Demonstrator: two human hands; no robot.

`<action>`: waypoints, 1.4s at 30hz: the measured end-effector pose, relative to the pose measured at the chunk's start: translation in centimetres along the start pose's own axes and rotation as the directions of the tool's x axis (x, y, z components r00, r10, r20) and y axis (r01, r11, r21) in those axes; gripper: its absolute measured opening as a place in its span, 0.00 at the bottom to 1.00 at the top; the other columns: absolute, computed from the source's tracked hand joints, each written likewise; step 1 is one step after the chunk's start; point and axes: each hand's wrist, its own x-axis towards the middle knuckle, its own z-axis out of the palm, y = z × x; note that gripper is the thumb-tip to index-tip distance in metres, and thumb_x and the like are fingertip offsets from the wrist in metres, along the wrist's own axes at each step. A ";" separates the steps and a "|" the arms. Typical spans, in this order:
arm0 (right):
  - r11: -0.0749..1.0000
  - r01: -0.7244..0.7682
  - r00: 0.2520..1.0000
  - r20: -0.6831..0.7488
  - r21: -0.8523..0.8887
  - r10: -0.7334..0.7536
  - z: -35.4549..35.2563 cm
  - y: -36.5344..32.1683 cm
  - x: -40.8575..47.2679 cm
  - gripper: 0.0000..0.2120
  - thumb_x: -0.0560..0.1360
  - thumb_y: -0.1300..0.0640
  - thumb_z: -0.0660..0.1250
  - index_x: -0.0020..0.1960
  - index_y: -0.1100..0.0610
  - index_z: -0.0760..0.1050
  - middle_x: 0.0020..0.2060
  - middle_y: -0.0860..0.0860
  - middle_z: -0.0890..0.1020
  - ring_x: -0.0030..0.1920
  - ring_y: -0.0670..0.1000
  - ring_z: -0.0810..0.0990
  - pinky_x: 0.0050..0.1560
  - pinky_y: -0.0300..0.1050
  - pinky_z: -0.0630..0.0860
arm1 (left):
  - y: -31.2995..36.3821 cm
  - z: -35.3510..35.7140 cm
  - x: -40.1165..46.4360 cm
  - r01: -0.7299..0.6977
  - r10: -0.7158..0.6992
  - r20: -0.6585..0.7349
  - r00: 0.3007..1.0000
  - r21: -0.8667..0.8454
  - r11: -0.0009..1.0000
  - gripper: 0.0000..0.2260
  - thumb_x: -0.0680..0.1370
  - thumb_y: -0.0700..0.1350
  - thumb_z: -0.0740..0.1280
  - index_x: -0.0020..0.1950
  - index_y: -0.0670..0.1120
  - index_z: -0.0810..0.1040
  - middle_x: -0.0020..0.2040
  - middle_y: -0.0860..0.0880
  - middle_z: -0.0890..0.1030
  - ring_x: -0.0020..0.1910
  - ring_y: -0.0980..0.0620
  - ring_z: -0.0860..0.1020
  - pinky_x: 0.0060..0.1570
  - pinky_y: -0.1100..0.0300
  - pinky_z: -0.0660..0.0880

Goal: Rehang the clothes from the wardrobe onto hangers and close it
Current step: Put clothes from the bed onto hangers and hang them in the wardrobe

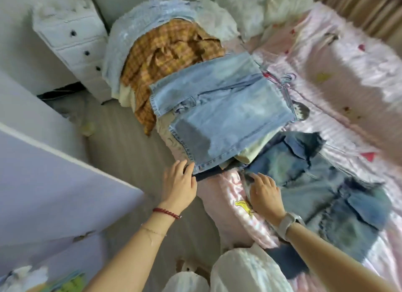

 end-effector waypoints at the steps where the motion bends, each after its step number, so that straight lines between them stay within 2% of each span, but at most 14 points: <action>1: 0.997 -0.079 0.997 0.008 0.026 0.079 -0.1 2.8 0.4 0.19 0.77 0.57 0.54 0.68 0.57 0.65 0.66 0.53 0.70 0.67 0.55 0.65 0.64 0.49 0.63 | 2.5 1.1 1.6 -0.043 0.043 0.048 0.998 -0.008 0.999 0.20 0.79 0.47 0.57 0.71 0.47 0.65 0.72 0.47 0.65 0.71 0.49 0.59 0.66 0.51 0.58; 5: 0.923 -0.368 0.930 0.041 0.114 0.366 -0.5 13.6 2.2 0.19 0.77 0.59 0.56 0.67 0.61 0.66 0.65 0.57 0.71 0.65 0.60 0.66 0.62 0.54 0.65 | 12.7 6.4 6.7 -0.188 0.198 0.274 0.941 -0.063 0.980 0.21 0.79 0.47 0.55 0.73 0.48 0.61 0.73 0.48 0.60 0.73 0.50 0.56 0.70 0.51 0.56; 9: 0.808 -0.563 0.825 0.059 0.174 0.563 -0.9 23.2 4.1 0.17 0.76 0.60 0.56 0.64 0.62 0.68 0.63 0.60 0.71 0.63 0.62 0.67 0.61 0.56 0.67 | 20.7 11.1 9.8 -0.290 0.297 0.382 0.875 -0.077 0.954 0.21 0.79 0.46 0.56 0.72 0.47 0.62 0.73 0.46 0.61 0.72 0.49 0.58 0.68 0.52 0.58; 14: 0.732 -0.669 0.740 0.023 0.130 0.672 -0.9 33.9 7.6 0.23 0.76 0.59 0.56 0.70 0.63 0.60 0.69 0.61 0.64 0.69 0.61 0.61 0.69 0.59 0.58 | 27.4 15.6 14.6 -0.358 0.349 0.474 0.808 -0.076 0.931 0.21 0.79 0.45 0.56 0.72 0.47 0.61 0.73 0.45 0.60 0.72 0.48 0.57 0.69 0.50 0.58; 19: 0.727 -0.672 0.733 -0.011 0.139 0.680 -0.6 41.2 12.0 0.23 0.76 0.57 0.54 0.70 0.62 0.58 0.69 0.60 0.65 0.71 0.59 0.58 0.69 0.63 0.51 | 31.1 18.2 19.0 -0.334 0.321 0.479 0.817 -0.059 0.941 0.22 0.79 0.46 0.56 0.73 0.46 0.60 0.74 0.45 0.60 0.72 0.47 0.57 0.68 0.49 0.59; 23: 0.684 -0.713 0.696 0.041 0.158 0.717 0.5 42.8 14.1 0.18 0.78 0.53 0.53 0.64 0.62 0.65 0.59 0.64 0.74 0.64 0.63 0.66 0.63 0.61 0.61 | 32.0 18.8 20.4 -0.297 0.283 0.483 0.829 -0.050 0.954 0.23 0.79 0.45 0.57 0.74 0.46 0.58 0.74 0.44 0.59 0.72 0.46 0.58 0.67 0.49 0.60; 26: 0.624 -0.717 0.634 -0.079 0.311 0.769 0.9 42.2 13.9 0.17 0.79 0.51 0.55 0.57 0.62 0.72 0.53 0.65 0.77 0.59 0.64 0.69 0.58 0.58 0.63 | 32.3 18.7 21.3 -0.291 0.278 0.469 0.838 -0.047 0.956 0.24 0.80 0.44 0.56 0.75 0.46 0.54 0.75 0.44 0.55 0.73 0.46 0.54 0.68 0.48 0.58; 29: 0.595 -0.641 0.583 -0.198 0.484 0.788 1.2 40.8 12.0 0.15 0.78 0.51 0.58 0.51 0.63 0.73 0.45 0.65 0.79 0.52 0.65 0.73 0.54 0.57 0.63 | 33.2 18.4 22.9 -0.314 0.307 0.382 0.872 -0.045 0.948 0.26 0.80 0.46 0.55 0.76 0.46 0.50 0.76 0.44 0.50 0.74 0.45 0.50 0.70 0.46 0.55; 31: 0.619 -0.585 0.596 -0.240 0.524 0.766 1.4 39.9 10.7 0.14 0.78 0.52 0.59 0.47 0.64 0.73 0.41 0.63 0.78 0.49 0.64 0.73 0.52 0.56 0.62 | 34.1 18.1 24.3 -0.383 0.366 0.323 0.873 -0.013 0.924 0.27 0.80 0.48 0.55 0.76 0.46 0.48 0.77 0.44 0.46 0.75 0.45 0.46 0.71 0.46 0.51; 33: 0.669 -0.537 0.638 -0.272 0.514 0.720 1.4 39.4 9.7 0.14 0.78 0.53 0.59 0.45 0.64 0.72 0.40 0.62 0.77 0.47 0.62 0.73 0.52 0.54 0.61 | 35.1 18.1 25.8 -0.454 0.415 0.336 0.845 0.044 0.890 0.28 0.80 0.50 0.54 0.76 0.48 0.45 0.77 0.46 0.44 0.75 0.46 0.43 0.71 0.45 0.47; 35: 0.696 -0.507 0.656 -0.296 0.509 0.694 1.0 39.3 8.9 0.13 0.78 0.54 0.59 0.45 0.65 0.73 0.39 0.62 0.76 0.46 0.62 0.73 0.50 0.53 0.61 | 36.1 18.4 27.1 -0.497 0.417 0.424 0.804 0.093 0.863 0.26 0.81 0.53 0.52 0.76 0.48 0.49 0.77 0.46 0.50 0.75 0.47 0.46 0.71 0.44 0.45; 37: 0.705 -0.503 0.656 -0.309 0.500 0.688 0.6 39.2 8.3 0.13 0.78 0.54 0.59 0.45 0.64 0.73 0.39 0.60 0.77 0.45 0.61 0.73 0.49 0.53 0.62 | 36.9 18.4 27.8 -0.531 0.425 0.482 0.766 0.102 0.841 0.20 0.81 0.54 0.53 0.69 0.46 0.65 0.70 0.43 0.67 0.70 0.45 0.62 0.69 0.45 0.54; 39: 0.710 -0.517 0.659 -0.307 0.479 0.687 0.5 38.9 7.8 0.13 0.78 0.53 0.59 0.45 0.63 0.73 0.40 0.59 0.78 0.47 0.60 0.73 0.50 0.53 0.62 | 36.9 17.7 27.6 -0.560 0.464 0.476 0.747 0.074 0.825 0.16 0.81 0.53 0.54 0.59 0.44 0.72 0.60 0.41 0.77 0.59 0.41 0.73 0.56 0.49 0.66; 42: 0.748 -0.502 0.708 -0.291 0.433 0.643 -0.1 38.4 7.3 0.13 0.79 0.53 0.58 0.45 0.62 0.74 0.41 0.58 0.79 0.51 0.61 0.74 0.52 0.54 0.63 | 35.2 15.8 25.5 -0.514 0.445 0.514 0.733 -0.009 0.858 0.14 0.80 0.53 0.56 0.53 0.44 0.73 0.53 0.40 0.79 0.52 0.39 0.76 0.43 0.51 0.68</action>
